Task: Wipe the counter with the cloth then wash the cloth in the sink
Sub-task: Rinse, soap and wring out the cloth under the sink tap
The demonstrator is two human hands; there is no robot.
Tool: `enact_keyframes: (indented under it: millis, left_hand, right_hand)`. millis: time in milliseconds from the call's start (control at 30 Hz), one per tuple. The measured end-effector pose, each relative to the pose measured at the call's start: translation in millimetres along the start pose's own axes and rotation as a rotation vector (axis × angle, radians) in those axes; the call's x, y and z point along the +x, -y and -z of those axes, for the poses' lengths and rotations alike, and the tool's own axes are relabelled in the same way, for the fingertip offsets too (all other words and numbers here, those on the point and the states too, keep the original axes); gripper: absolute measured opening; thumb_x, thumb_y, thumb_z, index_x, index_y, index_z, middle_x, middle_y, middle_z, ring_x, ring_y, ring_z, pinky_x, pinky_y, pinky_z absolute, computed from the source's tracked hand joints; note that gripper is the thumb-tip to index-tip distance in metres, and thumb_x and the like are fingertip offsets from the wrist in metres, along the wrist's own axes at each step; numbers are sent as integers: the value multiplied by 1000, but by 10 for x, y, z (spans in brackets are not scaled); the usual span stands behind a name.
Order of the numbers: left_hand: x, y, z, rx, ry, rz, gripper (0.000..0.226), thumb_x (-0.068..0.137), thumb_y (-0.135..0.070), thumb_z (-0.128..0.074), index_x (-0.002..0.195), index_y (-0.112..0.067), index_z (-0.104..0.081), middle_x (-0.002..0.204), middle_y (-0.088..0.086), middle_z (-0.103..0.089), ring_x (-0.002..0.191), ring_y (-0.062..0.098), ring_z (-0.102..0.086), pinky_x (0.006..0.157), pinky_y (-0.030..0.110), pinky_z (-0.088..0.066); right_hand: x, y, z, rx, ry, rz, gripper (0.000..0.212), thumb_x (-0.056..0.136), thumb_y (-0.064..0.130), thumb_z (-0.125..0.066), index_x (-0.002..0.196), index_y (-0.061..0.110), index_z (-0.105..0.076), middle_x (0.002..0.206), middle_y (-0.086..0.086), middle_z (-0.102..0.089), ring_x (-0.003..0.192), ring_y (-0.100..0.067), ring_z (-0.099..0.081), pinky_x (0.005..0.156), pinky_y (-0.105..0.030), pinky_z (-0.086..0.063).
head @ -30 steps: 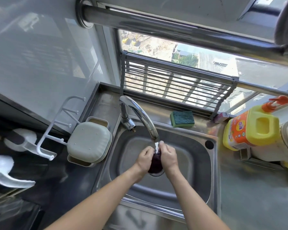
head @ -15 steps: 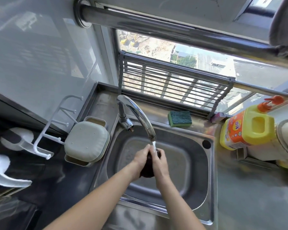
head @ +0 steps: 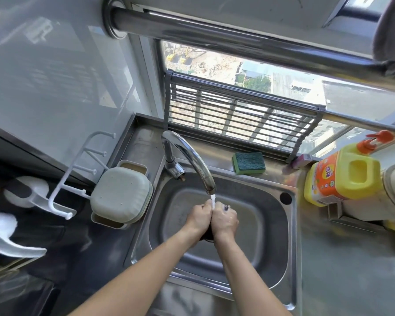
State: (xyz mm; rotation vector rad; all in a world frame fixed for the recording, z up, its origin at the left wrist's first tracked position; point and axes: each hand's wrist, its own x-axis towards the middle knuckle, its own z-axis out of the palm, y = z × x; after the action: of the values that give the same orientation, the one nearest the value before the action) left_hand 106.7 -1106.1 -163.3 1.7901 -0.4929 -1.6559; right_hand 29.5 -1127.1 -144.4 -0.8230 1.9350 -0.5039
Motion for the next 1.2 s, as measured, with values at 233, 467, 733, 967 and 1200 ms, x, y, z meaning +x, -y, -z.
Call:
enact_keyframes:
  millis: [233, 467, 733, 967, 1200]
  left_hand:
    - [-149, -8, 248, -27, 184, 48, 34, 93, -27, -63, 124, -23, -49, 120, 10, -65, 108, 26, -65, 86, 46, -57]
    - [-97, -133, 238, -339, 157, 336, 66, 87, -75, -46, 98, -18, -76, 96, 9, -76, 86, 27, -72, 69, 40, -60]
    - [-91, -8, -84, -12, -140, 95, 55, 74, -73, -53, 80, -24, -78, 85, 0, -78, 82, 21, -72, 67, 31, -55]
    - [-53, 67, -110, -133, -213, 77, 57, 66, -69, -53, 76, -18, -78, 76, 8, -77, 64, 24, -69, 56, 30, -45]
    - [-242, -77, 7, 161, 87, -76, 34, 105, -35, -44, 85, -14, -61, 44, -12, -54, 40, -1, -50, 39, 17, -37]
  right_hand:
    - [50, -33, 168, 478, 158, -213, 34, 94, 39, -58, 92, 8, -69, 94, -19, -74, 89, -35, -69, 87, -49, -57]
    - [-80, -219, 219, 242, 419, 215, 42, 69, 18, -51, 105, 25, -72, 111, -6, -71, 103, -22, -64, 88, -36, -53]
    - [-136, -159, -66, 122, 72, 131, 45, 87, 63, -65, 79, 19, -59, 72, 4, -67, 74, -17, -64, 78, -40, -53]
    - [-82, -37, -53, -27, -15, 89, 40, 94, 39, -61, 64, 14, -58, 77, -10, -72, 84, -35, -64, 73, -36, -42]
    - [165, 9, 75, -48, 184, -143, 36, 87, 35, -56, 95, 8, -78, 105, -21, -75, 102, -38, -67, 91, -42, -54]
